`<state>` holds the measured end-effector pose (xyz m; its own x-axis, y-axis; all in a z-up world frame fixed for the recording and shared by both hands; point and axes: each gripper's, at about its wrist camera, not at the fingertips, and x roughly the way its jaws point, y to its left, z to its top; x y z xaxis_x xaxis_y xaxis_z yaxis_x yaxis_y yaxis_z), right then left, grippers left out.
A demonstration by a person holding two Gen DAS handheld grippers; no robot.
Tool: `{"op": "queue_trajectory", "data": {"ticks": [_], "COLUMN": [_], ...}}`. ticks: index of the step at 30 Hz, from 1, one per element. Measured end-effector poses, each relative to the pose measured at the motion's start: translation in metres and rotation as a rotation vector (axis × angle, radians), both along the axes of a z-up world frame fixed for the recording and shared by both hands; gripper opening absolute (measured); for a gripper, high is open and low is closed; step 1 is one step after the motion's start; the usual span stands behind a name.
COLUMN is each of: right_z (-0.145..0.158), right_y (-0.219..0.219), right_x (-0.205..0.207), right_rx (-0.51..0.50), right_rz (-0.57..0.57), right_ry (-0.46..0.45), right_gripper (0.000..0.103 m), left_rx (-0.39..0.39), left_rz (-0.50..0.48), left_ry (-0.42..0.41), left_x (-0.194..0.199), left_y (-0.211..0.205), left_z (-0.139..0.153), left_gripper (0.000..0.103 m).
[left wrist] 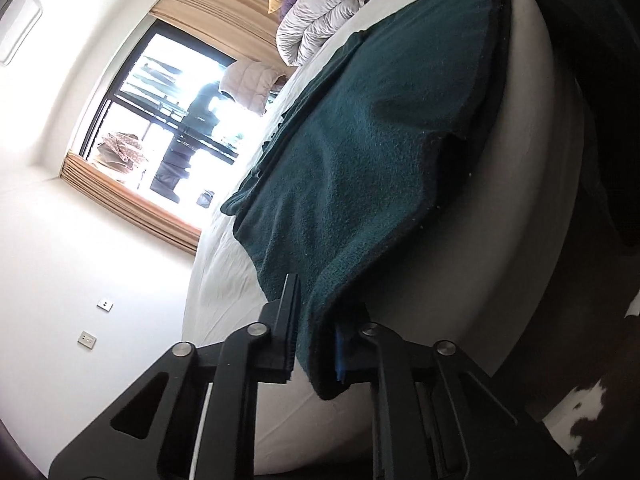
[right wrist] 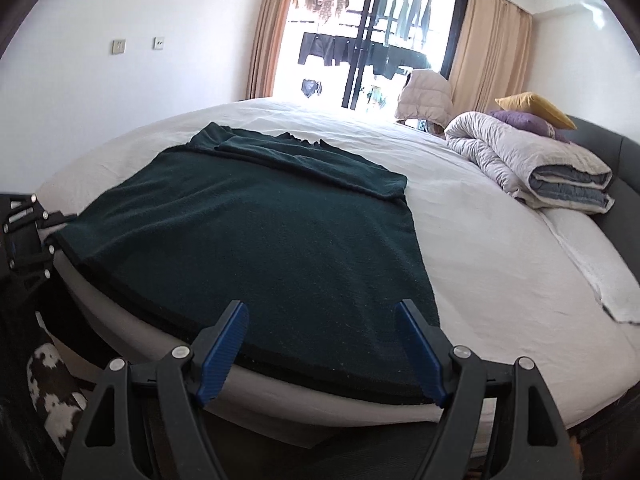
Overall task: Fold small clothes
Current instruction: 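Grasp the hem with the right gripper while the left gripper holds it, then lift the hem with both grippers, fold it onto the collar, release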
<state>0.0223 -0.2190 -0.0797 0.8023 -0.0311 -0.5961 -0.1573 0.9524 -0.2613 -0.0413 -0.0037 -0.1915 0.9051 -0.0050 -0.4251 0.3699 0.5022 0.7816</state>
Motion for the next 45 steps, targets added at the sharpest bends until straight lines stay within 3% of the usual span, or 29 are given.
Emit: {"op": "queue_trajectory", "data": {"ticks": [4,7,12,23,33,39,42,45], "right_z": [-0.008,-0.019,-0.039,-0.062,-0.075,-0.076,-0.076,-0.068], "right_y": [0.003,0.007,0.013,0.025,0.014,0.010,0.008,0.006], "right_x": [-0.007,-0.011,-0.014,-0.007,0.004,0.006,0.007,0.005], "right_rx": [-0.154,-0.258,-0.410,-0.535,-0.599,-0.586,-0.583,-0.559], "right_rz": [0.047,0.084,0.128,0.180,0.139,0.127,0.120,0.108], "right_ry": [0.012,0.034,0.076,0.114,0.138,0.149,0.161,0.140], "right_gripper": [0.077,0.070,0.061,0.059,0.045,0.026,0.004,0.005], "left_rx": [-0.136,-0.225,-0.303,-0.436,-0.453,-0.421,-0.394,-0.367], "left_rz": [0.019,0.051,0.074,0.115,0.114,0.101,0.093,0.086], "left_ry": [0.023,0.049,0.056,0.047,0.038,0.042,0.034,0.024], "left_x": [0.004,0.015,0.023,0.034,0.031,0.030,0.027,0.025], "left_y": [0.006,0.012,0.017,0.027,0.029,0.027,0.025,0.024], "left_z": [0.023,0.040,0.057,0.086,0.093,0.085,0.081,0.078], "left_gripper": [0.004,0.004,0.004,0.004,0.004,0.004,0.004,0.004]}}
